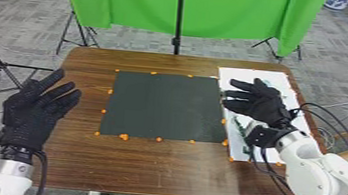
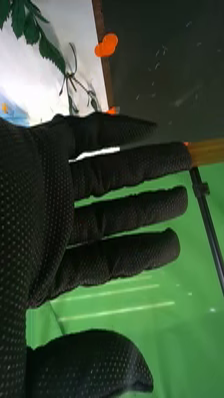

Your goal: Arrange flowers

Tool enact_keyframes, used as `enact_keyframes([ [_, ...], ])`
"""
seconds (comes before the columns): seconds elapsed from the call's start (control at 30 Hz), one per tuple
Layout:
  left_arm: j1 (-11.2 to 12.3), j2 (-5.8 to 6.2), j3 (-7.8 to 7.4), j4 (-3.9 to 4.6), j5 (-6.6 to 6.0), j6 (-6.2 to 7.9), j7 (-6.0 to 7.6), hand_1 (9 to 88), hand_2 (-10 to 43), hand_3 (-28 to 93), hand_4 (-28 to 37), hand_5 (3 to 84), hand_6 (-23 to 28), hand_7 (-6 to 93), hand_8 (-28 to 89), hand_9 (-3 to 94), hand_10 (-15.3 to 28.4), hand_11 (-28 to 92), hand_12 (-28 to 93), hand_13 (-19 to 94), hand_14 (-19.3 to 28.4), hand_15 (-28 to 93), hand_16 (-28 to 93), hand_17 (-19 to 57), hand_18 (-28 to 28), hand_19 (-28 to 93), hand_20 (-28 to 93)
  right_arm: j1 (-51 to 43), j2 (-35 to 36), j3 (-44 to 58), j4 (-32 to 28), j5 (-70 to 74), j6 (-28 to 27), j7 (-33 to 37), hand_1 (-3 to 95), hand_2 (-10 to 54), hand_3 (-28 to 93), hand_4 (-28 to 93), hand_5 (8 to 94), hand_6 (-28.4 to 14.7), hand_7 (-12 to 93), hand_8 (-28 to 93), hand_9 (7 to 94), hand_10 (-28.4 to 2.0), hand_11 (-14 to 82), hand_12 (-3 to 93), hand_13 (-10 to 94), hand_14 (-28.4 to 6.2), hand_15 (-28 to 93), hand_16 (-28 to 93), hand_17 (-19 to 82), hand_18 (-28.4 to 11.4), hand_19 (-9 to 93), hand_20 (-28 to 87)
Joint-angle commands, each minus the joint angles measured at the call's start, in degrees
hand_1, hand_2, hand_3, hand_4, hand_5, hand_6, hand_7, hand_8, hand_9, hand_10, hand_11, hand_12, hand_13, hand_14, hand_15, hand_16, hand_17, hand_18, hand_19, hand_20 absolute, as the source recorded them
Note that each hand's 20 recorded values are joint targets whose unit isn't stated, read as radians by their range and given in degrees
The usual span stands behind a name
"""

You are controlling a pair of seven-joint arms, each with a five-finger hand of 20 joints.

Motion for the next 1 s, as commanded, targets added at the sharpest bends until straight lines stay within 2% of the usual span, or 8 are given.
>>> enact_keyframes([
  [0.03,0.7,-0.5,-0.01,0.08,0.28,-0.11,-0.65,20.4,8.2,77,-26.0,36.3,9.8,14.6,-9,33.0,21.3,26,12,24,28.1,46,-8,-8.4,28.4,60,-4,-0.66,0.22,0.37,-0.69,-0.02,0.77,-0.21,13.3,12.0,78,-28,51.9,-1.8,17,-14,53.8,-14.8,14.5,12.0,43,-18.2,31,12,6,-21.0,51,14],
  [0.33,0.63,-0.64,-0.06,0.11,0.38,-0.33,-1.12,20.4,8.3,77,-26.0,36.3,9.9,14.5,-9,33.0,21.3,26,12,24,28.1,46,-8,-8.4,28.4,60,-4,-0.32,0.14,0.28,-0.82,-0.16,1.14,-0.27,13.3,11.9,78,-28,51.9,-1.8,17,-14,53.9,-14.9,14.6,12.0,43,-18.2,32,12,6,-21.1,51,14],
  [0.47,0.66,-0.47,0.02,0.07,0.27,-0.06,-0.66,20.4,8.3,77,-26.0,36.3,9.9,14.5,-9,33.0,21.2,26,12,24,28.1,46,-8,-8.4,28.4,60,-4,-0.55,0.28,0.34,-0.96,-0.15,1.1,-0.32,13.3,12.0,78,-28,52.0,-1.9,17,-14,53.9,-14.9,14.6,12.0,43,-18.2,32,12,6,-21.1,51,14],
  [0.67,0.74,-0.72,-0.14,0.12,0.33,-0.21,-1.1,20.4,8.2,77,-25.9,36.4,9.8,14.7,-9,33.1,21.3,26,12,24,28.1,46,-8,-8.4,28.4,60,-4,-0.67,0.14,0.65,-1.79,-2.15,2.62,1.15,13.4,12.1,78,-28,51.9,-1.9,17,-14,53.9,-14.9,14.7,12.1,43,-18.2,32,12,6,-21.1,51,14],
  [0.87,1.03,-0.71,-0.64,0.02,0.42,-0.24,-1.31,20.4,8.2,77,-26.1,36.3,9.8,14.7,-9,33.1,21.2,26,12,24,28.1,46,-8,-8.4,28.4,60,-4,-1.19,-0.21,1.42,-5.04,-17.73,8.39,11.38,14.2,11.0,77,-28,51.6,-2.3,17,-14,54.4,-15.1,15.2,12.3,46,-18.6,36,13,10,-23.3,58,16],
  [1.0,1.15,-0.48,-0.81,0.02,0.33,-0.18,-0.94,20.4,8.3,77,-26.0,36.3,9.8,14.7,-9,33.0,21.2,26,12,24,28.1,46,-8,-8.4,28.4,60,-4,-1.51,-0.34,2.17,-7.71,-29.81,10.98,22.02,16.2,9.4,77,-28,51.7,-2.9,18,-14,54.5,-15.5,15.7,12.2,48,-19.0,38,11,14,-25.0,61,16],
])
